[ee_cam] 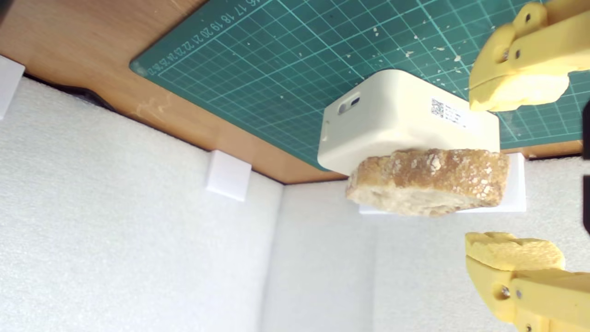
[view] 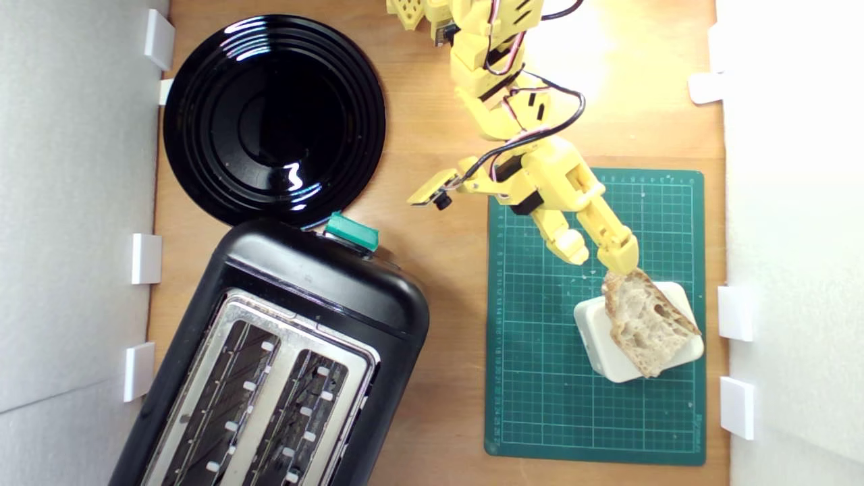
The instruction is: Pick bread and place in toaster
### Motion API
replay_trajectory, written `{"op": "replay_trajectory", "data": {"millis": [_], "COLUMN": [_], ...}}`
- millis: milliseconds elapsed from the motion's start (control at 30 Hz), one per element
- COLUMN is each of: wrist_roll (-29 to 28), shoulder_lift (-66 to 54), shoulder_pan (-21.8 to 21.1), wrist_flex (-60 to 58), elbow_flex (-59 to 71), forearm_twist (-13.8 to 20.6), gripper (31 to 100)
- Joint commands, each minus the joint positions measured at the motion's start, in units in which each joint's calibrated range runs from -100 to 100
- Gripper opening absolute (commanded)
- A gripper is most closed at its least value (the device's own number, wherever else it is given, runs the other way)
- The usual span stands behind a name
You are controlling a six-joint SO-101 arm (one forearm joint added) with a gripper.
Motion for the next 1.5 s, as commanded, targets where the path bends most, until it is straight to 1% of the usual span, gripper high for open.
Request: {"op": "replay_trajectory", "data": {"millis": [0, 467, 667, 733, 833, 867, 1300, 1467], "wrist_roll": [2.37, 2.84, 3.1, 3.1, 3.15, 3.15, 3.15, 3.21], "shoulder_lift": [1.05, 5.71, 6.63, 6.71, 6.71, 6.71, 6.96, 9.95], "shoulder_pan": [-2.79, -4.08, -4.16, -4.32, -5.77, -6.1, -6.9, -7.39], "wrist_flex": [-1.86, -1.78, -1.78, -1.78, -1.78, -1.78, -1.86, -1.86], "elbow_flex": [-3.55, -11.09, -11.81, -11.81, -11.81, -11.81, -12.72, -15.63], "forearm_twist": [-2.81, -2.81, -2.81, -4.08, -7.98, -8.61, -8.7, -8.79], "gripper": [90.7, 90.6, 90.7, 90.3, 90.7, 90.7, 90.0, 90.0]}}
